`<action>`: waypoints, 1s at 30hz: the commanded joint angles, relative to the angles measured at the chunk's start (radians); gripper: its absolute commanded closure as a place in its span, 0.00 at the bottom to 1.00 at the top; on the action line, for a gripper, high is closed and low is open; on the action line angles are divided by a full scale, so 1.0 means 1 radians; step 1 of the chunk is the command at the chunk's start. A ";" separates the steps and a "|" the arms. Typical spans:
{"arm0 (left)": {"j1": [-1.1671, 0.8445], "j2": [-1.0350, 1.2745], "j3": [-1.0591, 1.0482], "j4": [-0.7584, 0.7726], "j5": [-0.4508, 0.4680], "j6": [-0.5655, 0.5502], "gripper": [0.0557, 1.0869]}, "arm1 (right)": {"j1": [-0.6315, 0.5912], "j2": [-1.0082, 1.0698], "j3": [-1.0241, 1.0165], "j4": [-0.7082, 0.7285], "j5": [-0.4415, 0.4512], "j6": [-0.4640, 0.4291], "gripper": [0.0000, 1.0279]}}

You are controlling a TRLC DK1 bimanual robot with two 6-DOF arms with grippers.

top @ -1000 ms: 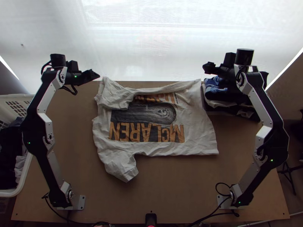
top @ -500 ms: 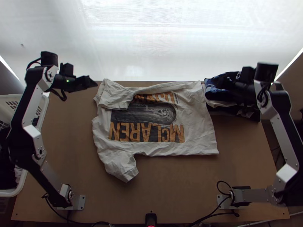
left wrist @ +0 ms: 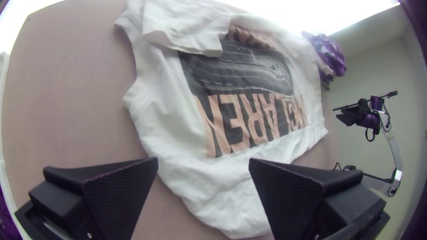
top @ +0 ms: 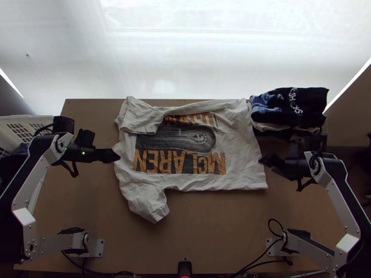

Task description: Fold the t-shirt

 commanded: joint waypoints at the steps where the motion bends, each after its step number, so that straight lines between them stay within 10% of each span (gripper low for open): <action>1: 0.008 -0.079 -0.089 0.003 -0.014 0.018 0.04 | -0.039 -0.055 -0.140 -0.063 -0.004 -0.027 0.04; 30: -0.079 -0.145 -0.260 -0.092 -0.019 0.043 0.04 | -0.002 0.008 -0.185 -0.062 -0.002 -0.047 0.10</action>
